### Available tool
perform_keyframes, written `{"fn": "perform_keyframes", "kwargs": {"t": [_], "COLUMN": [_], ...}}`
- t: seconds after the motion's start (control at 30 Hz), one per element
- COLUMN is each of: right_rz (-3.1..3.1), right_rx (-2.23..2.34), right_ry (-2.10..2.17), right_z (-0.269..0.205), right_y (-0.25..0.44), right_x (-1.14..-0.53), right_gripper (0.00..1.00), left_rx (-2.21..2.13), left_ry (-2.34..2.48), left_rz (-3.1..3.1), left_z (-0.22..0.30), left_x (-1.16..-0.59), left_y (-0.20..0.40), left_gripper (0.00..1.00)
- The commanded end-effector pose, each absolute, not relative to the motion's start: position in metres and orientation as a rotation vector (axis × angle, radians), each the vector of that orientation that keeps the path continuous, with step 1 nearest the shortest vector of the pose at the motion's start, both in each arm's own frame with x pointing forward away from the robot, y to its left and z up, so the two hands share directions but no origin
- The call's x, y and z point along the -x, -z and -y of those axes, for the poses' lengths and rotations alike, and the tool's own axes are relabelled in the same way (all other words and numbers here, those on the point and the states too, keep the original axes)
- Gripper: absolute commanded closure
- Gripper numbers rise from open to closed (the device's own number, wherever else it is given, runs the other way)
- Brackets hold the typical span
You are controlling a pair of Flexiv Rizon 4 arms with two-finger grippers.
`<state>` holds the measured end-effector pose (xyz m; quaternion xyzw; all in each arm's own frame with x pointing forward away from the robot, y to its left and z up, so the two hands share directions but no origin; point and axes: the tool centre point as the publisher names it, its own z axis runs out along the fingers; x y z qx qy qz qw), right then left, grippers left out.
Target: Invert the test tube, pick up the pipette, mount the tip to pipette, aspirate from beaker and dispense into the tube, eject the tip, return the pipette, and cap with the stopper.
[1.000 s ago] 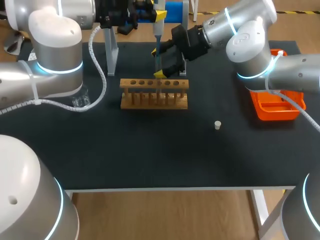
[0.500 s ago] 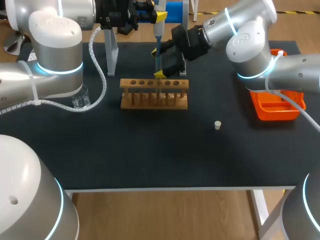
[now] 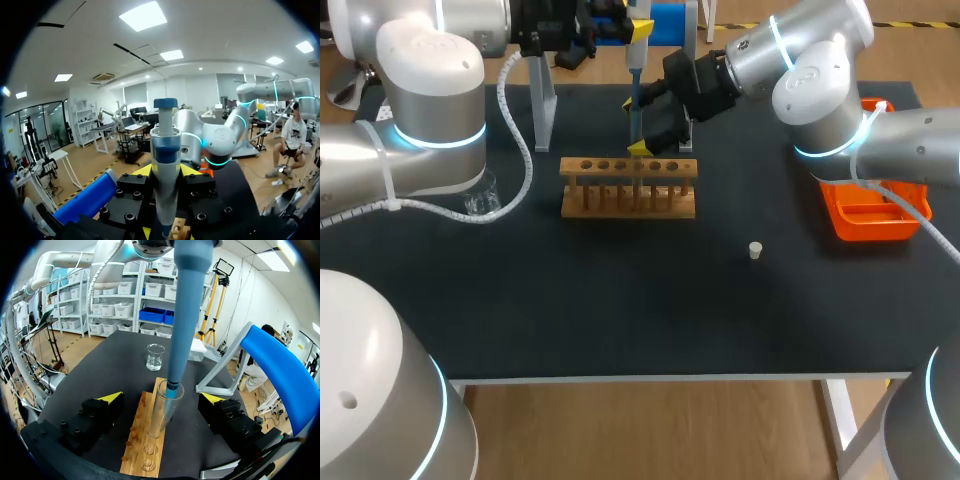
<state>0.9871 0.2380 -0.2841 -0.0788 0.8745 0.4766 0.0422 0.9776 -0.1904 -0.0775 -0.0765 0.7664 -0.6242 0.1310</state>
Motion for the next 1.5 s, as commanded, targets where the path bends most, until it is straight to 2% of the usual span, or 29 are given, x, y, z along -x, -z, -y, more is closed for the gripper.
{"fn": "perform_keyframes", "kwargs": {"t": [0.03,1.5], "right_rz": [-2.679,-2.679], "right_rx": [0.241,0.241], "right_ry": [-1.455,-1.455], "right_z": [-0.237,-0.237], "right_y": [0.283,0.283], "right_x": [-0.987,-0.987], "right_gripper": [0.00,0.00], "left_rx": [0.223,0.227], "left_ry": [1.814,1.815], "left_rz": [-2.223,-2.219], "left_z": [0.190,0.193], "left_x": [-0.978,-0.969], "left_y": [0.078,0.078], "left_gripper": [1.00,1.00]}}
